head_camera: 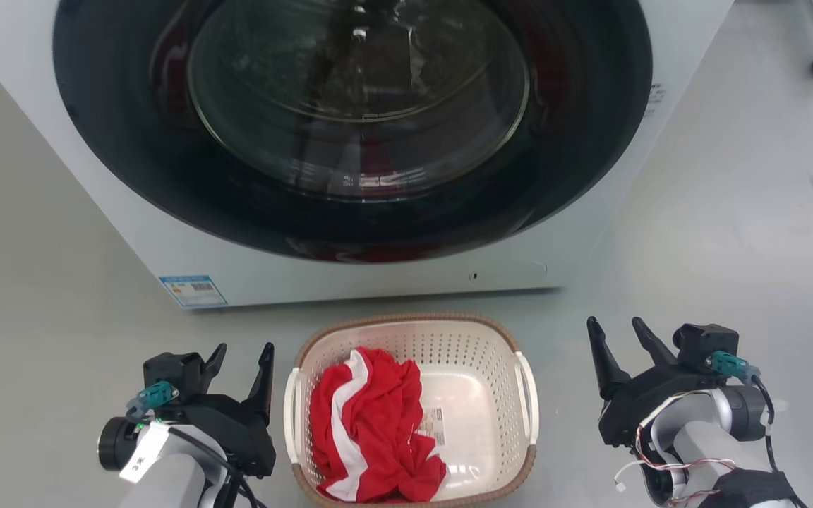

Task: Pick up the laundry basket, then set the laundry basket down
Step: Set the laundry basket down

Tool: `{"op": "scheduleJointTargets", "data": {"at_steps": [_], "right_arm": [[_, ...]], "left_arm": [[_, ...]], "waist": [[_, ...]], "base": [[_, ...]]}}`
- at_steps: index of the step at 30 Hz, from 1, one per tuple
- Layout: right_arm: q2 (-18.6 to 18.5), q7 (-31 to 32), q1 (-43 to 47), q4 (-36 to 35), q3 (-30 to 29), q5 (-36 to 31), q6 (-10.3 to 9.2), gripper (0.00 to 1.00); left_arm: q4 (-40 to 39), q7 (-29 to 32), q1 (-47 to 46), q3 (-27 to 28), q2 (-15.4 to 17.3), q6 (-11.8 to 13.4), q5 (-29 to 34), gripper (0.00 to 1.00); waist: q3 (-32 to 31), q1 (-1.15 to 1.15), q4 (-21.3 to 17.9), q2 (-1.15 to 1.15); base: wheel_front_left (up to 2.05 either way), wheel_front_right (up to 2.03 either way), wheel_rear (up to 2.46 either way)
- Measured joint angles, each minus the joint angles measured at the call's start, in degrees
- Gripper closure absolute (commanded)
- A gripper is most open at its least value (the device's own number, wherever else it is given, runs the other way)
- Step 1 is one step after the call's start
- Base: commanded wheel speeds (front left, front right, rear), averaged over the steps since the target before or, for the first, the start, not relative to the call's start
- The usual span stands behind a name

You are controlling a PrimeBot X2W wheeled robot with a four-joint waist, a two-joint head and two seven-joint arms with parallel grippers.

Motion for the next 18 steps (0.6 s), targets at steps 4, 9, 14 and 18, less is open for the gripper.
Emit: {"op": "scheduleJointTargets", "data": {"at_steps": [4,9,14,18], "right_arm": [[-1.18,0.01,2.52,-4.32,-0.98,-1.14,-1.04,0.00],[-2.16,0.01,5.86,-10.16,-2.03,-3.18,-2.85,0.00],[-3.16,0.00,9.40,-16.52,-2.99,-4.81,-4.63,0.00],[-4.17,0.00,13.12,-21.39,-3.78,-6.72,-5.56,0.00]], "left_arm": [[-5.19,0.00,2.52,0.64,1.23,1.48,1.71,0.00],[-12.63,0.00,6.82,1.45,2.56,3.55,4.39,0.00],[-20.60,0.00,11.65,2.15,3.88,5.35,6.23,0.00],[-26.64,0.00,15.05,2.30,4.32,6.66,8.49,0.00]], "waist": [[-2.96,0.00,0.11,0.00],[-6.15,0.00,0.23,0.00],[-8.56,0.00,0.24,0.00],[-9.93,0.00,0.22,0.00]], "base": [[0.00,0.00,0.00],[0.00,0.00,0.00],[0.00,0.00,0.00],[0.00,0.00,0.00]]}}
